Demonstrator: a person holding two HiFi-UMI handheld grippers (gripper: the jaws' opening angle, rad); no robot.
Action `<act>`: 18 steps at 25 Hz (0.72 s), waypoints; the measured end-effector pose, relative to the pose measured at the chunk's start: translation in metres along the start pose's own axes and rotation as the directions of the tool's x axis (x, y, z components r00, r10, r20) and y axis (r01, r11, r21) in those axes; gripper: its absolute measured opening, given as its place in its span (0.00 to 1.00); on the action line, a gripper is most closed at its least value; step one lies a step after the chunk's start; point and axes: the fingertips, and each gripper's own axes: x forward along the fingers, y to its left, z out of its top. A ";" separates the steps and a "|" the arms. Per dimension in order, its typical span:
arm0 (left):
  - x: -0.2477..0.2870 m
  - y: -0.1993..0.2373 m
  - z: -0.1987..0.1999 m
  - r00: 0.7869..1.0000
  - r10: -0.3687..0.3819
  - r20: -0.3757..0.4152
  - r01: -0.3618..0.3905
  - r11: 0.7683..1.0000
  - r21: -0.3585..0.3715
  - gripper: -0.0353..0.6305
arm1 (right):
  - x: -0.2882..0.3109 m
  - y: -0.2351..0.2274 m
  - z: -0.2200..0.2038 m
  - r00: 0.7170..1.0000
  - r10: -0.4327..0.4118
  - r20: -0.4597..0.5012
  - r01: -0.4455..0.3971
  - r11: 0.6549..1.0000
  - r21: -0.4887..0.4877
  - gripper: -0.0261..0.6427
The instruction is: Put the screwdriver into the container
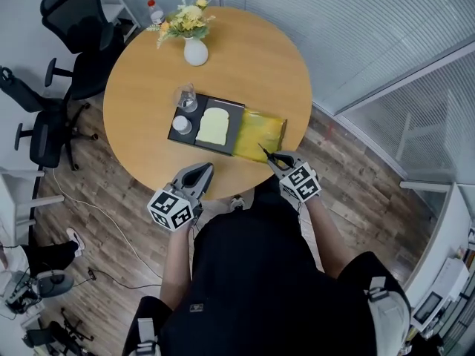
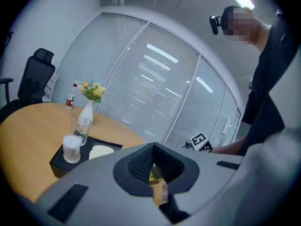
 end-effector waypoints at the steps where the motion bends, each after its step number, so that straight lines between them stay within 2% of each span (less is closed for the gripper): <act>1: 0.003 -0.001 0.002 1.000 0.003 0.000 -0.003 1.000 0.000 0.06 | 0.001 -0.001 -0.002 1.000 0.012 -0.002 -0.012 1.000 0.002 0.13; 8: 0.017 0.003 0.008 0.998 0.058 0.009 -0.057 0.998 -0.016 0.06 | 0.021 -0.012 -0.013 0.993 0.099 -0.057 -0.099 0.995 0.004 0.13; 14: 0.032 0.006 0.011 0.994 0.105 0.015 -0.105 0.994 -0.038 0.06 | 0.038 -0.020 -0.020 0.974 0.181 -0.134 -0.195 0.976 -0.097 0.13; 18: 0.043 0.005 0.010 0.991 0.133 0.018 -0.132 0.989 -0.061 0.06 | 0.043 -0.026 -0.020 0.961 0.222 -0.164 -0.243 0.962 -0.121 0.13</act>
